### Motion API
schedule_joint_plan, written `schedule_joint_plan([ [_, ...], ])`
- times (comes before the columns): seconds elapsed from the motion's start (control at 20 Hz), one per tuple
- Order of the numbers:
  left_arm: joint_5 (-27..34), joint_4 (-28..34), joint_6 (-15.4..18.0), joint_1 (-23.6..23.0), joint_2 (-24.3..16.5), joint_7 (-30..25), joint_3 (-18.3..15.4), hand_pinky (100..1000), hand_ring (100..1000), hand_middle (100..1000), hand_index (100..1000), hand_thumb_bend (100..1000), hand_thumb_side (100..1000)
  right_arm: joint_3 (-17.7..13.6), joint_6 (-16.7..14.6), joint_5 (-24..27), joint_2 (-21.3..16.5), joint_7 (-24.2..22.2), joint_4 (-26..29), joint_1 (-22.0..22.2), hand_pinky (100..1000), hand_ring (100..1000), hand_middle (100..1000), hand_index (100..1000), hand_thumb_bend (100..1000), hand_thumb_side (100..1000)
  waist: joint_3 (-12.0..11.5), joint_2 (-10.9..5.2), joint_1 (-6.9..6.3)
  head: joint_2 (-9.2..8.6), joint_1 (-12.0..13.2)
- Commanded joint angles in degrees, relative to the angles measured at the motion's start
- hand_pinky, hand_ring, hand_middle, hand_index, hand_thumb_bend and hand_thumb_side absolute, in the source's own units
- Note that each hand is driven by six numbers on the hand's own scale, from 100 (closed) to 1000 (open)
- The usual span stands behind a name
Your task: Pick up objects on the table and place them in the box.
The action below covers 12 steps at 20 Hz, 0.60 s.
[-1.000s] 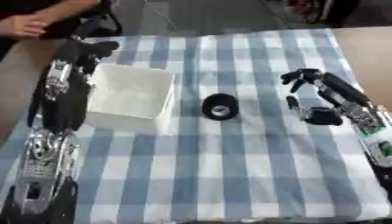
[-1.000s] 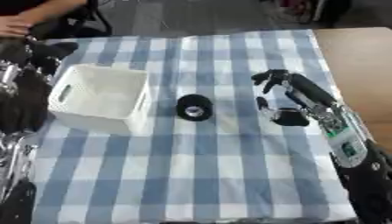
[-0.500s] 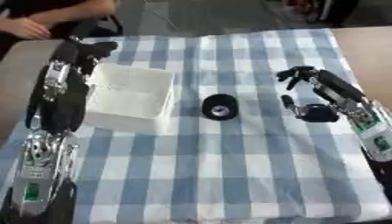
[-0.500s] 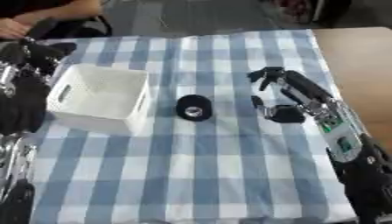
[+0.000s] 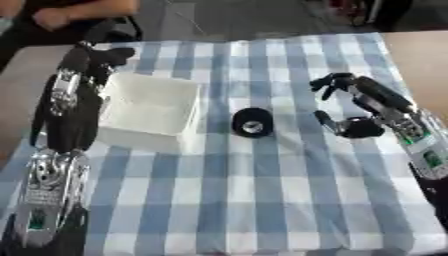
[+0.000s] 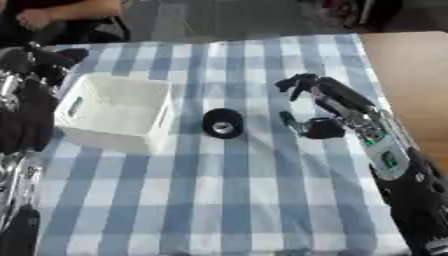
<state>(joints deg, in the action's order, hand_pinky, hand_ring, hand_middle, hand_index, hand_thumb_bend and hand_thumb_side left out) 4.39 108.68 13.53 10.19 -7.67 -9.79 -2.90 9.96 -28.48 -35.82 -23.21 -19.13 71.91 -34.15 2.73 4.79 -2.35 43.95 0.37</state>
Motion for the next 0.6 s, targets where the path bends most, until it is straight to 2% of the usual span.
schedule_joint_plan([
  [0.05,0.4,0.7,0.0,0.7,0.1,-0.3,0.1,908,736,952,640,100,941,0.2,-0.4,-0.4,-0.7,-0.1,0.0,-2.1,917,648,747,900,197,384,-0.1,-0.69,0.05,-0.76,-0.8],
  [0.6,0.6,0.6,0.0,0.8,0.4,-0.6,0.3,908,736,952,640,100,941,0.8,-1.5,-2.5,1.3,-1.5,-5.3,-5.3,919,651,749,899,184,387,-0.9,-0.75,-0.23,-1.02,-1.5],
])
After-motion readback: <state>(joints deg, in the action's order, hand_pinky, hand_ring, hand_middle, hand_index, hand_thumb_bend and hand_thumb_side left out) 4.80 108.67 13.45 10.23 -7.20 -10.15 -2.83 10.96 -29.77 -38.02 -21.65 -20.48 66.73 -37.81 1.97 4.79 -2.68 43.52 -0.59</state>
